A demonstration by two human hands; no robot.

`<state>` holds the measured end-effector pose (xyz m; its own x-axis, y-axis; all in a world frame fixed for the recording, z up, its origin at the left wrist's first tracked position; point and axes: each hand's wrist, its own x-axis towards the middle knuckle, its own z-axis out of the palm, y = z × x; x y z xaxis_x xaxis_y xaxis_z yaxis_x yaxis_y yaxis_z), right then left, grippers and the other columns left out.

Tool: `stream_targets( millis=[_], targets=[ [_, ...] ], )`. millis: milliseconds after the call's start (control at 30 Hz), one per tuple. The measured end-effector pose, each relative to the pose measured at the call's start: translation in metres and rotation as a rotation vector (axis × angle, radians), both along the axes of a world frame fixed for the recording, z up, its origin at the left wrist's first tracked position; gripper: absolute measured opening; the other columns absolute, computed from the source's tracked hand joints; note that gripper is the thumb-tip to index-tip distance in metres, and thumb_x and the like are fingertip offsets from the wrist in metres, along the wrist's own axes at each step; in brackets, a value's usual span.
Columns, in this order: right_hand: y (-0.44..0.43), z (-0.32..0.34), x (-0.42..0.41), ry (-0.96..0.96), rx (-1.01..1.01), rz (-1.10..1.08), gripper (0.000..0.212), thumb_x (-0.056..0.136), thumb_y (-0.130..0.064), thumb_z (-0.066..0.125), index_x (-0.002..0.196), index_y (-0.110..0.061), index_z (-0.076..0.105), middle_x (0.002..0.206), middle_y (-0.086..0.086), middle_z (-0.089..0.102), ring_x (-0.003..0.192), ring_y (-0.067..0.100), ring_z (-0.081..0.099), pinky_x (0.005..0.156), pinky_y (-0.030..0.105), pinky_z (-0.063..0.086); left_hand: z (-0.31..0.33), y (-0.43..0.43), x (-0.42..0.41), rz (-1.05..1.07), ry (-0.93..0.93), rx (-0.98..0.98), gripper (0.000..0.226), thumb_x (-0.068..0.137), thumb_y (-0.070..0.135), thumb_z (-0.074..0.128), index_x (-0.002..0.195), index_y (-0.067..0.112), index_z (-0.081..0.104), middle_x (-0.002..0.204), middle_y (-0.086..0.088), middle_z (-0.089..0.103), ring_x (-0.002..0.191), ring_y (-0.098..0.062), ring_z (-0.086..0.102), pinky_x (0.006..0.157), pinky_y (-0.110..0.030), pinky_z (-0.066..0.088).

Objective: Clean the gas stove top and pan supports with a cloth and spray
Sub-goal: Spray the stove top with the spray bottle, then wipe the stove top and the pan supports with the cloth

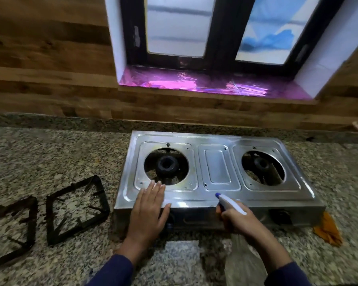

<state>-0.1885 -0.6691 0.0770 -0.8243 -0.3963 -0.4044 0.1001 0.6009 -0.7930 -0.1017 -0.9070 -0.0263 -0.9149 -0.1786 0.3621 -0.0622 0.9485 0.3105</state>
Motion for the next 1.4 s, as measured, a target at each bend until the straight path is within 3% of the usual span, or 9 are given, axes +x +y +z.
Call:
stream_targets(
  millis=[100,167,267,367,667,767,1000,1200,1400],
  targets=[
    [0.024,-0.011,0.002,-0.003,-0.059,-0.300,0.027,0.056,-0.009,0.044,0.077,0.007,0.049,0.062,0.011,0.040,0.052,0.017,0.035,0.050,0.026,0.025,0.000,0.032,-0.019,-0.154,0.035,-0.019,0.050,0.094,0.036,0.046,0.135,0.009,0.056,0.142,-0.008,0.053,0.137,-0.025,0.044,0.112,-0.043,0.029],
    [0.041,-0.015,0.004,-0.027,-0.098,-0.447,0.007,0.061,-0.012,0.047,0.063,-0.006,0.048,0.058,0.009,0.035,0.049,0.015,0.031,0.051,0.025,0.021,0.002,0.056,-0.034,-0.249,0.052,-0.044,0.047,0.094,0.034,0.045,0.130,0.008,0.060,0.137,-0.009,0.058,0.132,-0.026,0.050,0.109,-0.042,0.032],
    [0.072,-0.017,0.001,-0.042,-0.112,-0.550,0.017,0.075,-0.008,0.053,0.062,-0.019,0.049,0.058,0.009,0.035,0.046,0.015,0.031,0.049,0.022,0.022,0.006,0.085,-0.051,-0.357,0.031,-0.030,0.047,0.096,0.035,0.043,0.131,0.009,0.059,0.139,-0.009,0.056,0.131,-0.026,0.050,0.109,-0.041,0.032],
    [0.106,-0.012,-0.007,-0.017,-0.126,-0.542,0.012,0.053,-0.004,0.046,0.058,-0.016,0.047,0.056,0.008,0.036,0.047,0.017,0.032,0.051,0.024,0.023,0.010,0.115,-0.069,-0.457,0.004,-0.046,0.048,0.096,0.037,0.042,0.131,0.009,0.060,0.139,-0.008,0.056,0.131,-0.026,0.051,0.108,-0.041,0.041],
    [0.240,-0.003,-0.061,0.133,-0.296,-0.837,0.022,0.082,0.001,0.056,0.090,-0.017,0.066,0.076,0.002,0.061,0.067,0.018,0.055,0.064,0.027,0.042,0.019,0.227,-0.135,-0.568,-0.043,-0.065,0.050,0.097,0.041,0.039,0.132,0.011,0.059,0.139,-0.006,0.057,0.132,-0.023,0.050,0.108,-0.040,0.040],
    [0.292,0.000,-0.083,0.220,-0.337,-0.936,0.024,0.086,-0.002,0.059,0.102,-0.017,0.067,0.077,0.003,0.061,0.065,0.018,0.056,0.053,0.020,0.045,0.020,0.273,-0.160,-0.611,-0.049,-0.067,0.050,0.099,0.041,0.040,0.134,0.011,0.057,0.141,-0.006,0.055,0.134,-0.024,0.048,0.111,-0.039,0.038],
    [0.376,-0.013,-0.144,0.477,-0.280,-1.001,0.028,0.092,-0.003,0.056,0.084,-0.030,0.056,0.072,-0.004,0.046,0.059,0.011,0.043,0.056,0.026,0.034,0.020,0.357,-0.214,-0.647,-0.072,-0.053,0.048,0.100,0.037,0.039,0.135,0.010,0.056,0.139,-0.008,0.056,0.132,-0.027,0.049,0.109,-0.040,0.040],
    [0.409,-0.026,-0.194,0.539,-0.297,-0.912,0.024,0.092,0.000,0.055,0.095,-0.024,0.055,0.078,-0.006,0.045,0.058,-0.003,0.044,0.053,0.011,0.037,0.012,0.380,-0.230,-0.612,-0.054,-0.038,0.042,0.099,0.028,0.042,0.134,0.009,0.057,0.137,-0.007,0.058,0.127,-0.028,0.052,0.106,-0.042,0.043],
    [0.415,-0.035,-0.213,0.485,-0.373,-0.816,0.036,0.094,-0.008,0.062,0.102,-0.040,0.050,0.101,-0.023,0.048,0.088,-0.015,0.053,0.078,0.011,0.042,0.011,0.382,-0.226,-0.574,-0.035,-0.012,0.040,0.095,0.023,0.051,0.133,0.011,0.057,0.137,-0.005,0.057,0.127,-0.025,0.052,0.104,-0.041,0.044]
  ],
)
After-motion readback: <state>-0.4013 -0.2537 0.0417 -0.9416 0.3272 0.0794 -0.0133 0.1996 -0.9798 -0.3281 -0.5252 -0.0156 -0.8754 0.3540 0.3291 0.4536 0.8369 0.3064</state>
